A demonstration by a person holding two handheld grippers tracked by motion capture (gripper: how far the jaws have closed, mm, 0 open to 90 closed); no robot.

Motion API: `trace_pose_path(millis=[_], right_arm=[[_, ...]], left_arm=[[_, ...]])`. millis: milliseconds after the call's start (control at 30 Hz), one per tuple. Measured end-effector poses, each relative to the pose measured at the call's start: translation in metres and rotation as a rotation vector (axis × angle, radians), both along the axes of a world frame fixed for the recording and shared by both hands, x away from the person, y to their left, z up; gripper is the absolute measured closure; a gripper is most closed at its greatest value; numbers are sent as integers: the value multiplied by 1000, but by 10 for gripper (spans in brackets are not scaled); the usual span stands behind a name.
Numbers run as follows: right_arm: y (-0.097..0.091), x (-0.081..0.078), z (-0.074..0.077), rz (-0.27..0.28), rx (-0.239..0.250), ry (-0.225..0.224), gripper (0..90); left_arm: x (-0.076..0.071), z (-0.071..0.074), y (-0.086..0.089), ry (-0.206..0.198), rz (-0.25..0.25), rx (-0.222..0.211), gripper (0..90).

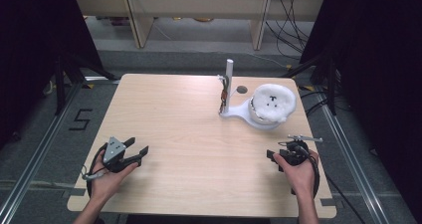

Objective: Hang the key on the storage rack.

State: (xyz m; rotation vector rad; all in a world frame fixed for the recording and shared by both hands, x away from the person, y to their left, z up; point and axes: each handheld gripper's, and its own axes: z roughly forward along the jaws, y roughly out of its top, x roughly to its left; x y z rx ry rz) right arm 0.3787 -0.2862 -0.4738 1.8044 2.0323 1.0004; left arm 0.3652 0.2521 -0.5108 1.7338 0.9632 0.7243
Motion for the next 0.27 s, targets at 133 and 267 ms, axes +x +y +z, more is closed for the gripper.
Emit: trace_pose_path(millis=[133, 267], right_arm=[[1, -1, -1, -10, 1, 7, 433], [1, 0, -3, -11, -6, -3, 430]], left_arm=[[-8, -5, 2, -9, 26, -29, 356], [-13, -8, 2, -26, 32, -43, 345]])
